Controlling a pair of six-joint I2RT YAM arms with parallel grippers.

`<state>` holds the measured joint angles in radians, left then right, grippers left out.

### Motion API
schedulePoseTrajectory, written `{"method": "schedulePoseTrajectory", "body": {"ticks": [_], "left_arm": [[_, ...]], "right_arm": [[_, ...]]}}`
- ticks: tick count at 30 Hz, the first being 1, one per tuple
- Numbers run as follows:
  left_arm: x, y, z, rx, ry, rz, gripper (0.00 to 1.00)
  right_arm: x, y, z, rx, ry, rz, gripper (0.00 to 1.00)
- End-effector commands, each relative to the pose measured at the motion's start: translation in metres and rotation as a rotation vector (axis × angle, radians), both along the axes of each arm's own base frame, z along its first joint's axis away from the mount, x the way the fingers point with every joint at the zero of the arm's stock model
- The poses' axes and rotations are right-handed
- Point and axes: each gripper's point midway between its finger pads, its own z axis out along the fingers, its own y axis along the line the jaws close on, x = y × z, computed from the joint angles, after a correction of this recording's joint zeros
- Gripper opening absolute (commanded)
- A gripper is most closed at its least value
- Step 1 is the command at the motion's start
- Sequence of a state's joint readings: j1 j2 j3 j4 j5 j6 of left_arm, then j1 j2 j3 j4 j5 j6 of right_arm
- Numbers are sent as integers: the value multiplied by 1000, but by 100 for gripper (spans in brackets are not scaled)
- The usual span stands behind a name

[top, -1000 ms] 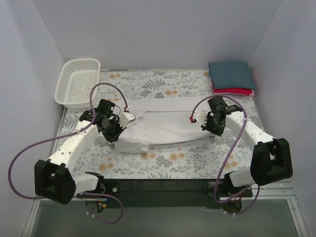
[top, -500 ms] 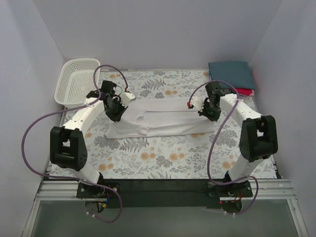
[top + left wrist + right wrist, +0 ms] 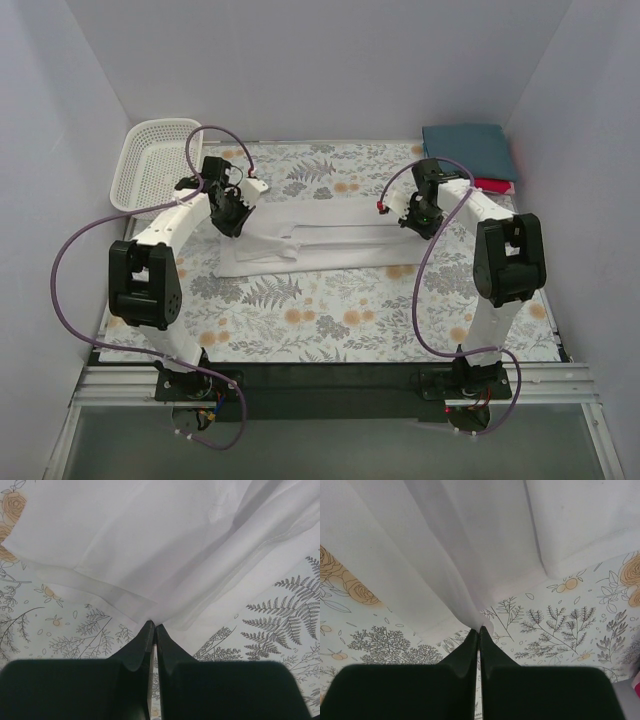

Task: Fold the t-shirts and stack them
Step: Fold the tshirt

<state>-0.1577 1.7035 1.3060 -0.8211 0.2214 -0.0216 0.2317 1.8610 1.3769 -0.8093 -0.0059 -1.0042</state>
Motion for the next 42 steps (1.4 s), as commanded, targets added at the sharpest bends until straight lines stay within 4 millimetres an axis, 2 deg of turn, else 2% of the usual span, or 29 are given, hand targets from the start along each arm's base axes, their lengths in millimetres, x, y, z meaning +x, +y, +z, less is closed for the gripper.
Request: {"method": "schedulePoseTrajectory", "body": {"ticks": [1,10,19,34,35,36,37,38,40,42], "left_arm": [[19,-1,13,-4,-63,-3,0],[25,3,3,4,-57,11,0],[30,5,5,0,-67,19,0],[35,15,-19,22,-46,56,0],[35,15,-20,22,-43,72,3],[36,15,-20,18,-40,83,10],[40,15,-15,11,-48,92,17],[40,11,-10,-20,-43,105,25],[40,11,1,-57,-39,132,33],[31,8,10,-112,-7,157,38]], "right_arm": [[16,-2,11,-7,-35,49,1],[26,-1,7,-9,-34,53,1],[34,-2,8,-9,-42,50,1],[47,1,-8,-9,-20,32,1],[49,2,-7,-5,-25,21,7],[51,2,-6,-2,-28,7,17],[56,-2,0,-24,-48,-7,38],[57,-2,5,-15,-59,-29,47],[62,-3,23,12,-100,-55,58],[68,-1,49,69,-152,-109,61]]}}
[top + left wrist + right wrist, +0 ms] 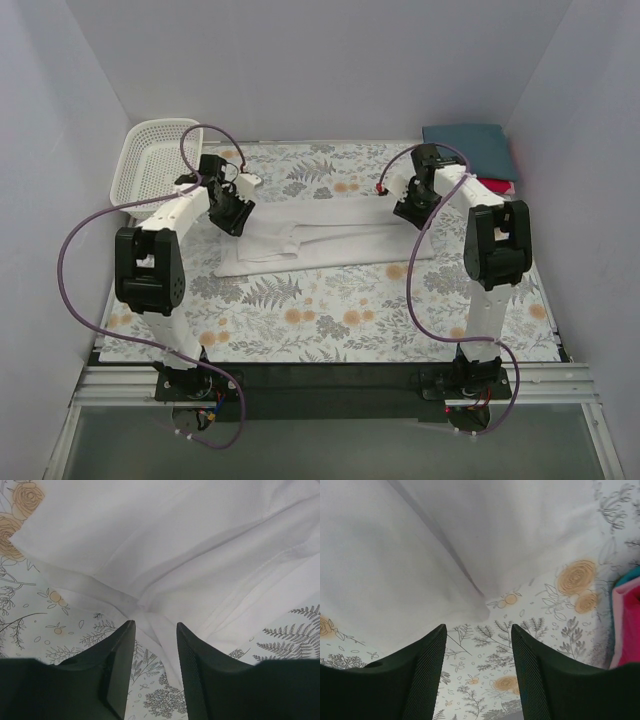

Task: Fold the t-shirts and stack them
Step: Fold the tshirt

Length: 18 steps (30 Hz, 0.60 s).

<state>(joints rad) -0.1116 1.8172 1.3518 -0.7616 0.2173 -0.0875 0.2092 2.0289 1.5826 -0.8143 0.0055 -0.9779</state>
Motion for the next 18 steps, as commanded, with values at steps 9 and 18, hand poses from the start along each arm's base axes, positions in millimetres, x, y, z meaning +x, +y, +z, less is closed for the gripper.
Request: {"method": "schedulePoseTrajectory", "body": {"ticks": [9,18], "left_arm": [[-51,22,23,-228,85,225,42],[-72,31,-3,-255,162,325,45]], "right_arm": [[-41,-9,50,296,111,-310,54],[-58,-10,11,374,280,-476,54]]}}
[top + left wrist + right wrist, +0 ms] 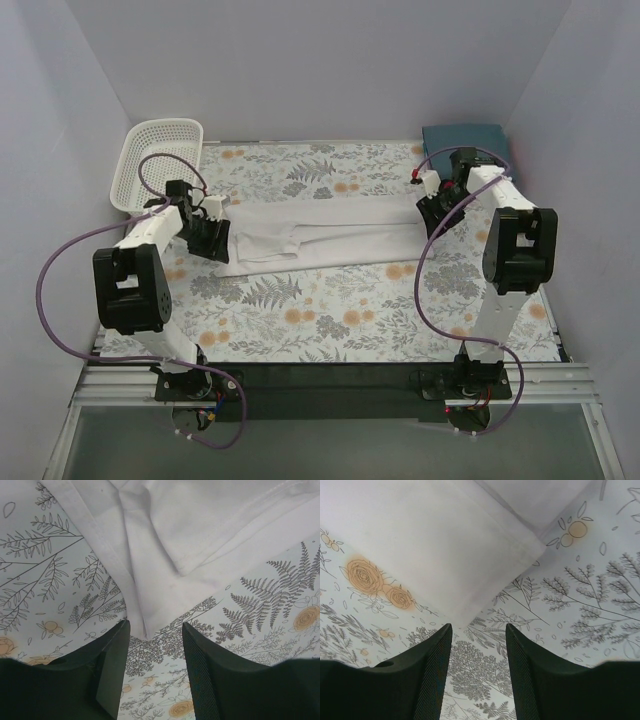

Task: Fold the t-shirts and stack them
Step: Fold the tshirt

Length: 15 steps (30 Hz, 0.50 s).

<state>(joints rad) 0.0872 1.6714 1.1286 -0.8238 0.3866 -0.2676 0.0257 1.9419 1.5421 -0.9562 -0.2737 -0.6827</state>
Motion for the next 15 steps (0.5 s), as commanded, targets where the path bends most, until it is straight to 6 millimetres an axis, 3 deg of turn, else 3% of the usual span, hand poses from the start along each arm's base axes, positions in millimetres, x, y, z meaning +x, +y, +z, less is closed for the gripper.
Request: {"method": "schedulePoseTrajectory", "body": {"ticks": [1,9,12,15], "left_arm": [[1,-5,6,-36,-28,24,45],[-21,-2,-23,-14,49,31,36],[-30,-3,-33,-14,79,30,26],[-42,-3,-38,-15,103,25,13]], "right_arm": [[-9,12,-10,83,89,-65,54],[-26,14,-40,100,193,-89,50],[-36,13,-49,98,223,-88,42],[-43,12,-53,96,239,-87,27]]}}
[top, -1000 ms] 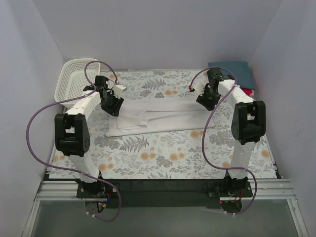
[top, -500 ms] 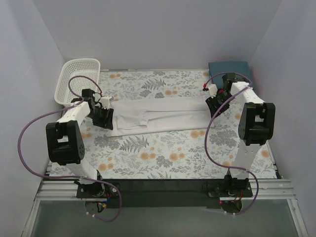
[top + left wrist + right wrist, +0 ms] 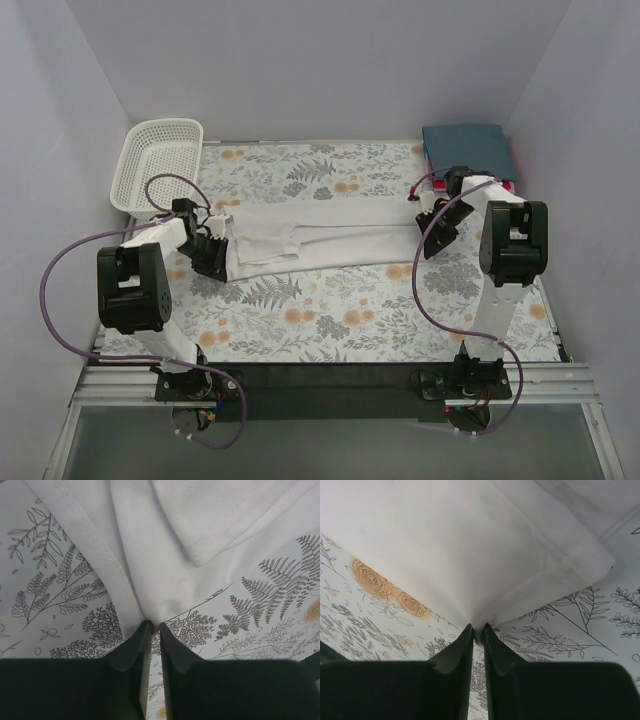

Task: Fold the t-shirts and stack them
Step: Fold the tshirt

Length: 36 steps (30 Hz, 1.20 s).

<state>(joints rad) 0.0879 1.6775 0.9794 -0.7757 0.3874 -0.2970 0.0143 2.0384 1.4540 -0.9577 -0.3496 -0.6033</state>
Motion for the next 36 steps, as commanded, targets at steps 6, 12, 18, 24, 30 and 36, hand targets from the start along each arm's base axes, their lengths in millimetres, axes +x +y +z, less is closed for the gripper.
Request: {"method": "schedulePoseTrajectory", "body": {"ticks": [6,12,18,24,30,36], "left_arm": [[-28,-1,6,-1,12,-23,0],[-44,0,24,13,-10,-40,13],[-20,-24,87,-119,-173,-34,32],[-8,-45,94,-256,-152,58,35],[-4,-65,90,-396,-88,204,35],[2,-65,67,-356,-13,258,35]], "right_arm": [[-26,-15,-4,-25,33,-15,1],[-47,-34,15,-104,-20,4,44],[2,10,109,102,-276,-58,53],[2,114,136,378,-224,-41,52],[-1,204,131,549,-173,-82,50],[-31,284,109,596,-72,-59,48]]}}
